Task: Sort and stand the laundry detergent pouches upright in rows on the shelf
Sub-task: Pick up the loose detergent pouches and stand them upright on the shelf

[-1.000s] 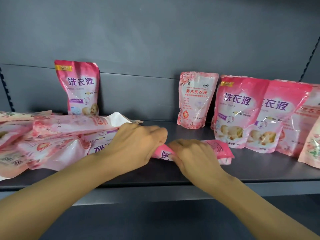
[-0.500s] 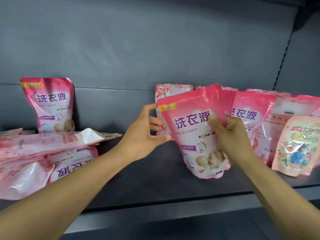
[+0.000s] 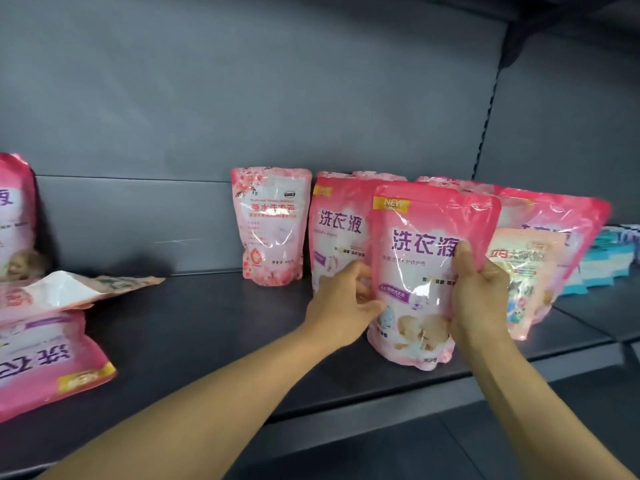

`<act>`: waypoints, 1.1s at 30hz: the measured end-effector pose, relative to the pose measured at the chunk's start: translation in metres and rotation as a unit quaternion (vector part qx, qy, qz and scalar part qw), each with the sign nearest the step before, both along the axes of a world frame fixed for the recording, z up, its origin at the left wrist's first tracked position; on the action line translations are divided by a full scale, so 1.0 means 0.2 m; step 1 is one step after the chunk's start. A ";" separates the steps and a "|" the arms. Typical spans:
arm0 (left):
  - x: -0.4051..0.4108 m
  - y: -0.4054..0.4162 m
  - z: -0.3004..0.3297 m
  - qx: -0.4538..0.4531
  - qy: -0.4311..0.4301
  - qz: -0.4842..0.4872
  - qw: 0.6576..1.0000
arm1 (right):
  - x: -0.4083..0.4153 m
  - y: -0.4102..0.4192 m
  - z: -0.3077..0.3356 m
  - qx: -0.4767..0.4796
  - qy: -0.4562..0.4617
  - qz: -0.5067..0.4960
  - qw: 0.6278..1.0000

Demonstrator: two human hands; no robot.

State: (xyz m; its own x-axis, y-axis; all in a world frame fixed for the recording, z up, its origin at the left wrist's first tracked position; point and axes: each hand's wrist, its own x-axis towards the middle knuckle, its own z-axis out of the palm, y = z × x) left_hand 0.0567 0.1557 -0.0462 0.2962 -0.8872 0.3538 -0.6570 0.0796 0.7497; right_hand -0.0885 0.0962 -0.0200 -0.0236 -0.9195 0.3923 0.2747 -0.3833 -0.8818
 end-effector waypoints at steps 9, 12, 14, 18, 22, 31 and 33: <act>-0.08 -0.02 -0.03 0.002 -0.049 0.056 0.997 | -0.05 -0.05 -0.05 -0.098 0.117 -0.054 0.987; -0.09 0.02 -0.02 0.025 -0.087 0.054 0.994 | -0.09 0.00 -0.06 -0.110 0.202 -0.083 0.970; -0.09 0.06 -0.02 0.042 -0.116 0.057 0.991 | -0.11 0.06 -0.08 -0.154 0.237 -0.121 0.952; -0.02 0.20 -0.01 0.034 -0.155 0.072 0.985 | -0.11 0.22 -0.09 -0.285 0.276 -0.178 0.901; 0.09 0.43 0.02 0.044 -0.165 0.101 0.980 | 0.03 0.37 -0.09 -0.364 0.291 -0.094 0.880; 0.52 1.07 0.07 0.092 -0.194 0.221 0.951 | 0.52 0.68 -0.16 -0.378 0.407 0.137 0.820; 0.64 1.20 0.11 0.094 -0.202 0.248 0.943 | 0.63 0.73 -0.17 -0.365 0.422 0.177 0.811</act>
State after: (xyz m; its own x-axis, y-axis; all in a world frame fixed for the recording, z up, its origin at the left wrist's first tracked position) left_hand 0.1840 0.3964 -0.0242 0.5658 -0.7330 0.3775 -0.8134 -0.4214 0.4010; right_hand 0.0371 0.2426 -0.0531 0.7511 -0.3255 0.5743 -0.1019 -0.9167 -0.3864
